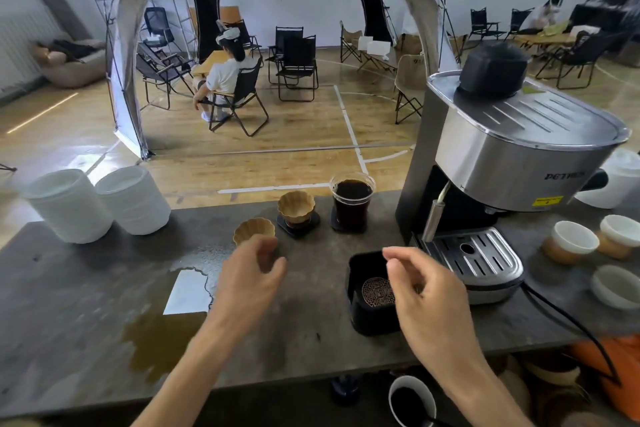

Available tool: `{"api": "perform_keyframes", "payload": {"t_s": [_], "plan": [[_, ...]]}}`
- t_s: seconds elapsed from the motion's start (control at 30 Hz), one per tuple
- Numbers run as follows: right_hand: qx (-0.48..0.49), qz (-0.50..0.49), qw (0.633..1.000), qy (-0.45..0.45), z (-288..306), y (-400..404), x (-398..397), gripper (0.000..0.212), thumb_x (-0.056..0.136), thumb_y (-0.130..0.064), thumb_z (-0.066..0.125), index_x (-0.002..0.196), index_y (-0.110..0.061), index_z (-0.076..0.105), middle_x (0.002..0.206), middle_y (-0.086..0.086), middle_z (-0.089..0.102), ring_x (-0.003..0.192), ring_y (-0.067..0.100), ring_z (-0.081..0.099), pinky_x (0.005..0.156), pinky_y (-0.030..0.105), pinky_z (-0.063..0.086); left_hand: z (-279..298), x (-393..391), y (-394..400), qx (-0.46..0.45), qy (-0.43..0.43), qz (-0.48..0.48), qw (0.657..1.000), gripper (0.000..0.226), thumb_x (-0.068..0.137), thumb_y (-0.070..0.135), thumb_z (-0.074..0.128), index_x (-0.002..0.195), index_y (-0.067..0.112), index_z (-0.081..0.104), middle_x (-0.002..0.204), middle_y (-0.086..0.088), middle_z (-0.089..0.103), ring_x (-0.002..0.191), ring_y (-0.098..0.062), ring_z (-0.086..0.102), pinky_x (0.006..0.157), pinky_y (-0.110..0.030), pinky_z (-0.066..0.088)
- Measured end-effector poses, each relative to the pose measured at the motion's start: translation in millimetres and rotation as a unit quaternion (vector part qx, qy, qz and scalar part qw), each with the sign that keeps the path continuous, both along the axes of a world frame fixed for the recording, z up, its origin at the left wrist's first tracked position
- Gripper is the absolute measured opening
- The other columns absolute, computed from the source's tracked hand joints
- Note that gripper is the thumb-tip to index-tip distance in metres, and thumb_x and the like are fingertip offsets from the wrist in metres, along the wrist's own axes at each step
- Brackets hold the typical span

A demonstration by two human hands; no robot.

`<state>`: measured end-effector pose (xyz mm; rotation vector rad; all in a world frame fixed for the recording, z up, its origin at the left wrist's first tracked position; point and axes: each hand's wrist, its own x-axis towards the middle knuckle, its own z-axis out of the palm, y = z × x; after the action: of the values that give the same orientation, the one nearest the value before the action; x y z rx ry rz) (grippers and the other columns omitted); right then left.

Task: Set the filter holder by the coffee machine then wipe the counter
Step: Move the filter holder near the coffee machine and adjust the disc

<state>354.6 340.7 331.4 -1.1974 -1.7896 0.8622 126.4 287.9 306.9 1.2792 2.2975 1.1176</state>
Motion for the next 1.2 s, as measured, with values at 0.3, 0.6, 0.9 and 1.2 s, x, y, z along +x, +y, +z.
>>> {"api": "perform_keyframes", "payload": {"t_s": [0.3, 0.6, 0.9, 1.2], "plan": [[-0.112, 0.126, 0.984, -0.055, -24, 0, -118, 0.036, 0.098, -0.014, 0.051, 0.131, -0.022, 0.061, 0.125, -0.011, 0.065, 0.113, -0.002, 0.058, 0.097, 0.012, 0.045, -17, -77, 16, -0.059, 0.044, -0.028, 0.997, 0.066, 0.081, 0.018, 0.076, 0.139, 0.019, 0.045, 0.138, -0.001, 0.047, 0.128, -0.019, 0.044, 0.104, -0.027, 0.033], [-0.388, 0.103, 0.909, 0.113, -56, 25, -193, 0.057, 0.087, 0.0, 0.042, 0.142, -0.014, 0.048, 0.132, 0.001, 0.058, 0.129, 0.019, 0.049, 0.113, 0.038, 0.038, -30, -101, 12, -0.012, -0.207, -0.054, 0.977, 0.06, 0.084, -0.019, 0.048, 0.123, 0.025, 0.058, 0.111, 0.019, 0.065, 0.105, 0.009, 0.057, 0.097, -0.018, 0.043], [-0.403, 0.146, 0.888, 0.164, -25, 18, -284, 0.027, 0.085, -0.002, 0.051, 0.104, -0.001, 0.07, 0.116, 0.024, 0.065, 0.116, 0.033, 0.058, 0.105, 0.043, 0.046, -7, -177, -9, 0.043, -0.195, -0.007, 0.98, 0.043, 0.086, -0.003, 0.063, 0.098, 0.038, 0.066, 0.092, 0.021, 0.072, 0.093, 0.006, 0.065, 0.083, -0.018, 0.046], [-0.428, 0.175, 0.874, 0.149, -37, 18, -313, 0.038, 0.085, 0.007, 0.047, 0.118, -0.001, 0.064, 0.119, 0.02, 0.065, 0.114, 0.024, 0.06, 0.091, 0.025, 0.051, -16, -210, -20, 0.021, -0.215, -0.003, 0.976, 0.049, 0.086, -0.01, 0.052, 0.102, 0.033, 0.067, 0.105, 0.008, 0.073, 0.106, -0.009, 0.065, 0.104, -0.043, 0.047]]}}
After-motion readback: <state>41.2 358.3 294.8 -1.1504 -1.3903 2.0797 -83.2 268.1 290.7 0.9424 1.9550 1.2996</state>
